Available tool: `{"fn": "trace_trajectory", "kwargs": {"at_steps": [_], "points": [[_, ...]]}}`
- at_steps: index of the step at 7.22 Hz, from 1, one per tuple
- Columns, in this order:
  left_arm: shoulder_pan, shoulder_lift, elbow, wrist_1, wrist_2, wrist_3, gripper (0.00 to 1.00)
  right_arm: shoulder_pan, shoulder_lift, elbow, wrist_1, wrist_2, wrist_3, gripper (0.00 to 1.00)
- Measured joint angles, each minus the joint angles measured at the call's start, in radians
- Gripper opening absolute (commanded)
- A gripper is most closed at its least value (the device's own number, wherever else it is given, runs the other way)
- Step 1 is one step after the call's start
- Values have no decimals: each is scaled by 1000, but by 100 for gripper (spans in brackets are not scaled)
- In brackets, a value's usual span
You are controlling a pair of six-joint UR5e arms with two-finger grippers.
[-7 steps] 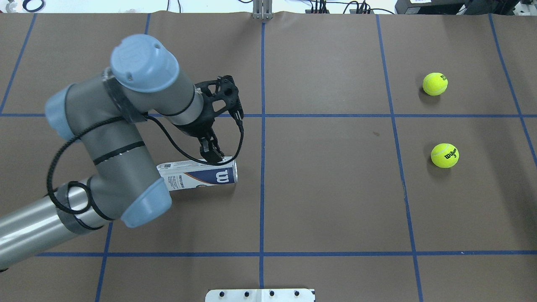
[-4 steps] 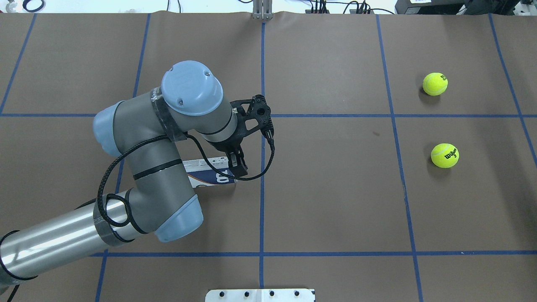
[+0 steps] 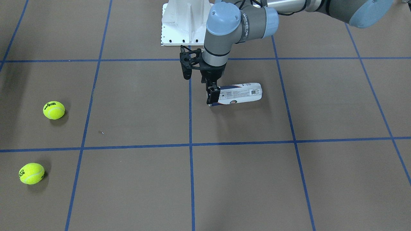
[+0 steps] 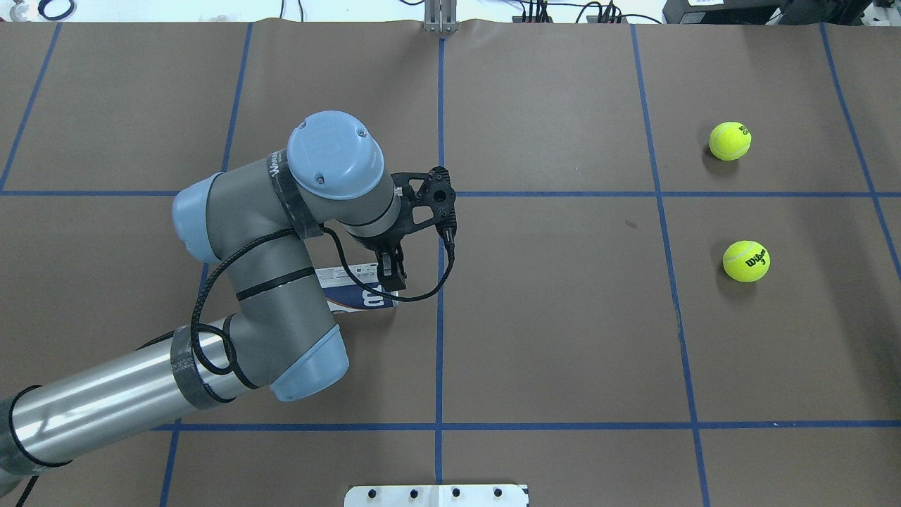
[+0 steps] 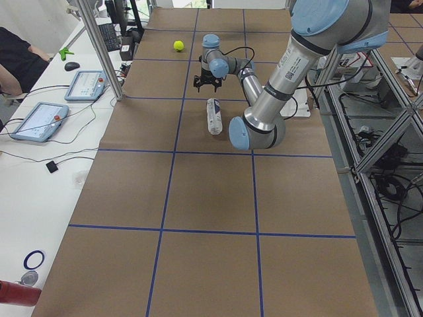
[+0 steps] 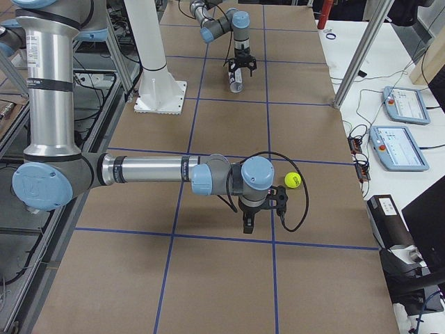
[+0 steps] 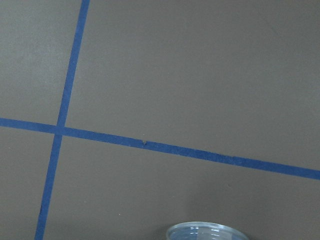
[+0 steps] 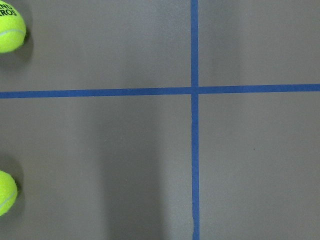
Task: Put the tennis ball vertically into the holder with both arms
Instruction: 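Close the left gripper around the can's open end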
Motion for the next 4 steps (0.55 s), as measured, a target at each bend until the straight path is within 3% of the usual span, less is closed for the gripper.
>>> {"fn": "trace_trajectory", "kwargs": {"at_steps": [4], "points": [[18, 6, 21, -2, 4, 9, 99, -1, 0, -3, 0, -1, 1, 99]]}}
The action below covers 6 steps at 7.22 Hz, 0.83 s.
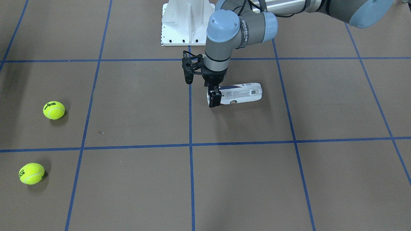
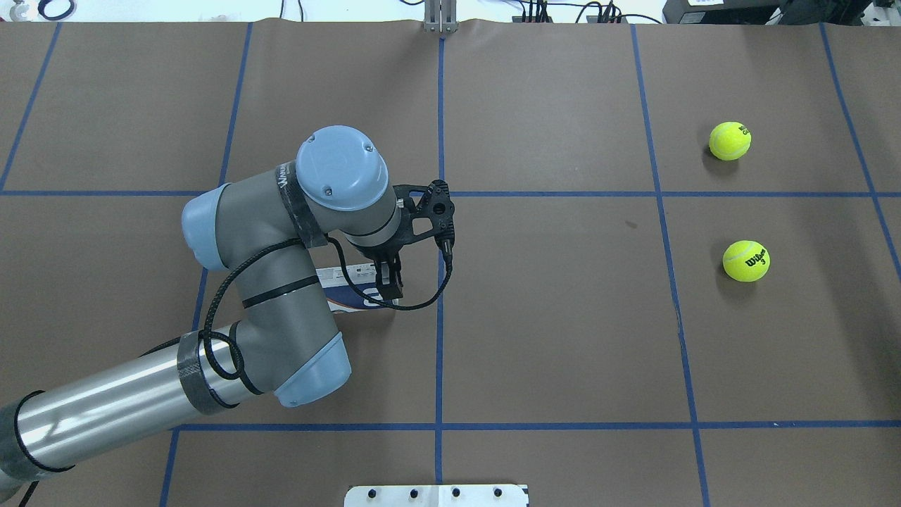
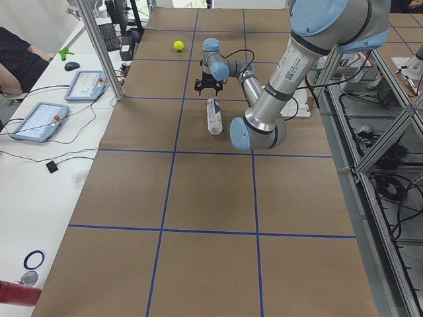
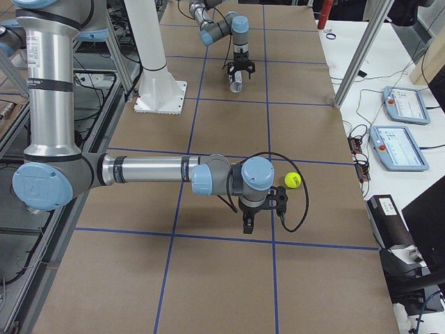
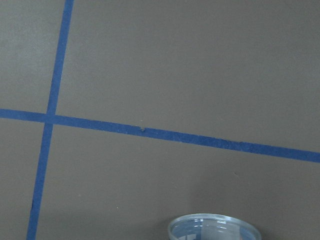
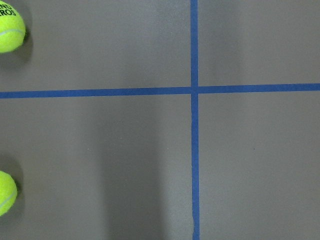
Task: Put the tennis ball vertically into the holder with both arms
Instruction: 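Close the left gripper around the can's open end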
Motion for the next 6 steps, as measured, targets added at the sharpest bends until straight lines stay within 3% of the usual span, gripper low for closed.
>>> {"fn": "trace_trajectory", "kwargs": {"at_steps": [6], "points": [[19, 3, 30, -1, 0, 1, 99, 0, 0, -6, 0, 0, 0, 99]]}}
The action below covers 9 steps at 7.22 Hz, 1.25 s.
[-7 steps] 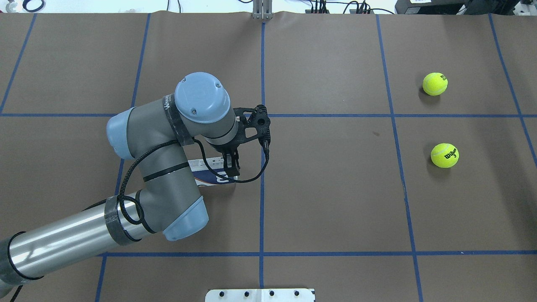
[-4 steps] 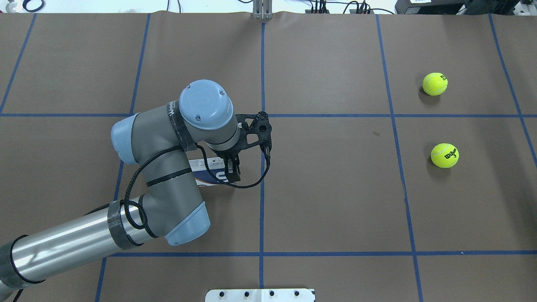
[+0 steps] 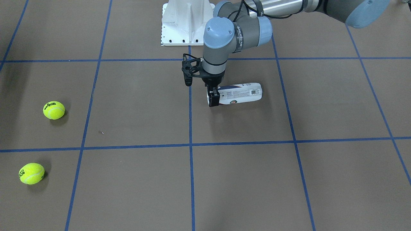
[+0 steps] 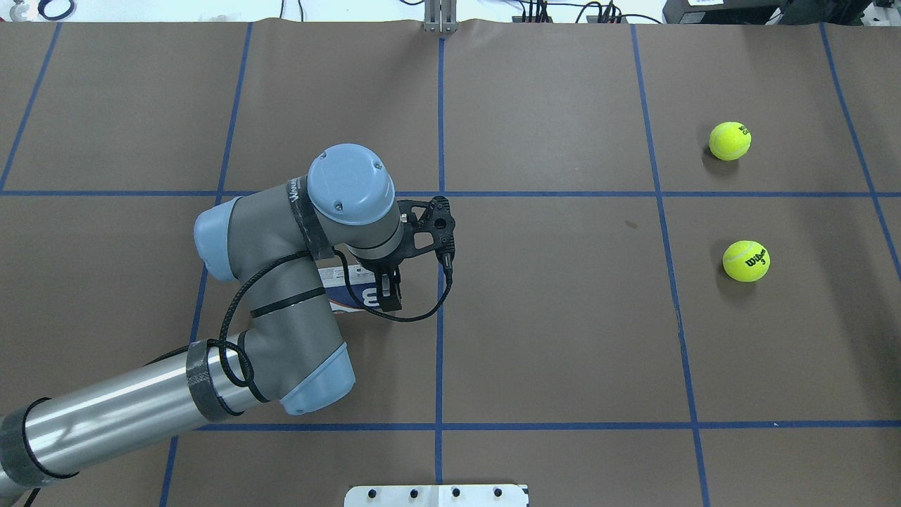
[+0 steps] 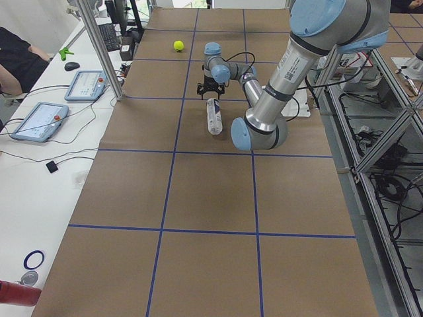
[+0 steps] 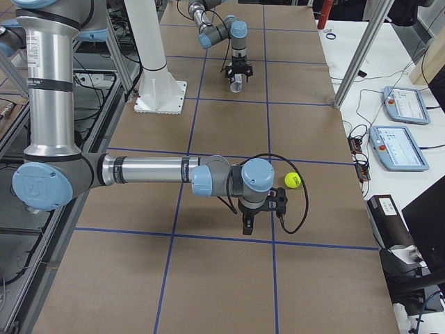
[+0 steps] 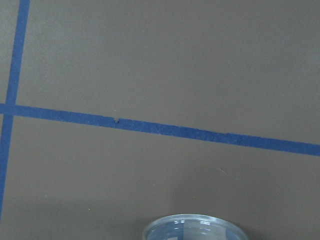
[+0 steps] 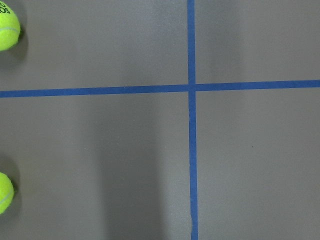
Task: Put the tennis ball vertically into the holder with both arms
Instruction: 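Close the left gripper around the can's open end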
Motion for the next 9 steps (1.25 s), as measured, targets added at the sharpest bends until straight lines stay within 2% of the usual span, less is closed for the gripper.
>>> {"fn": "trace_trajectory", "kwargs": {"at_steps": [4, 8, 9], "points": [[12, 7, 9, 0, 0, -1, 99, 0, 0, -8, 4, -1, -2, 99], [22, 6, 65, -60, 0, -1, 99, 0, 1, -11, 5, -1, -2, 99], [23, 6, 69, -66, 0, -1, 89, 0, 2, -11, 5, -1, -2, 99]]}}
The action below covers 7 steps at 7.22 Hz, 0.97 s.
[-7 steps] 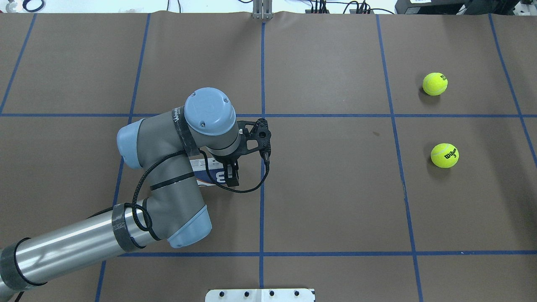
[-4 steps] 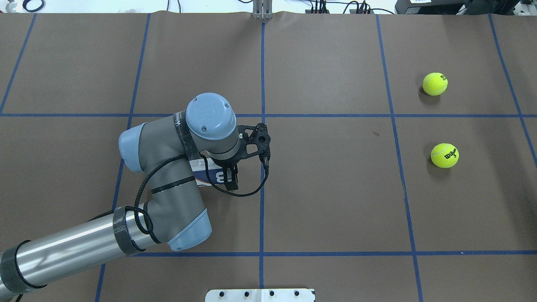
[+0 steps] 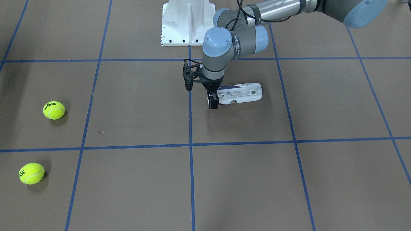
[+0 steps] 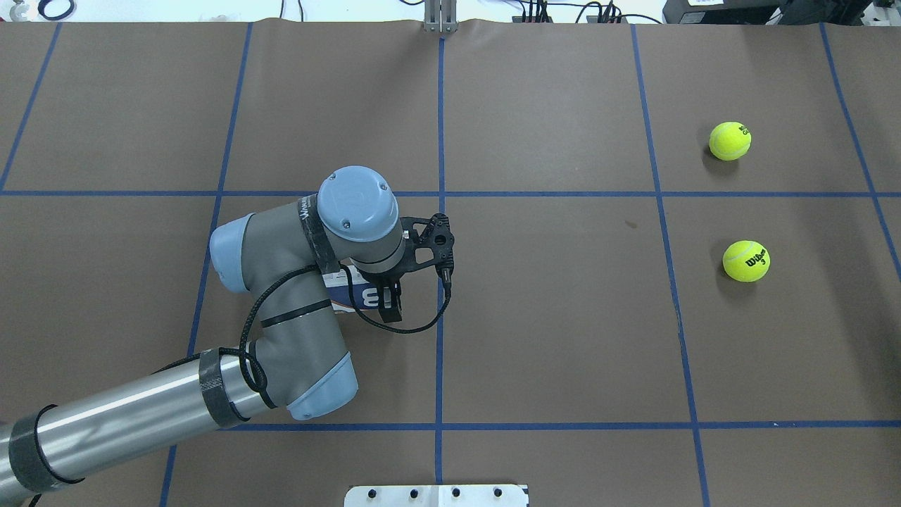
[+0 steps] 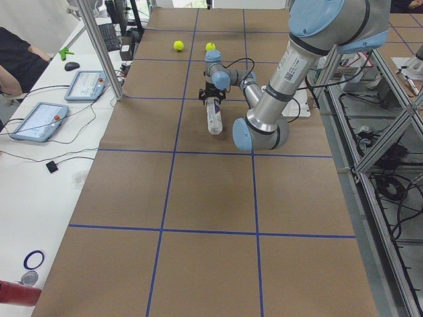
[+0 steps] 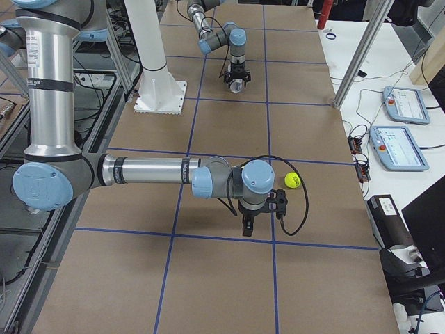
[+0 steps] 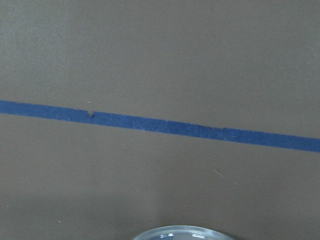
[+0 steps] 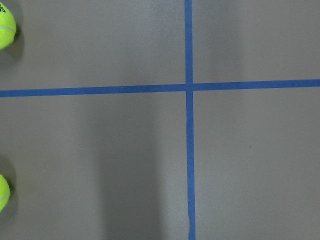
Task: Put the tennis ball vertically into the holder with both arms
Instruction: 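Close the left gripper around the can's open end, then lift the can with the left gripper and tilt it upright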
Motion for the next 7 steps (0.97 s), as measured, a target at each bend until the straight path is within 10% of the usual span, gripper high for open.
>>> {"fn": "trace_trajectory", "kwargs": {"at_steps": [3, 7], "points": [[-2, -4, -1, 0, 3, -1, 41, 0, 0, -1, 1, 0, 0, 99], [-37, -14, -61, 2, 4, -4, 30, 0, 12, 1, 1, 0, 1, 99]]}}
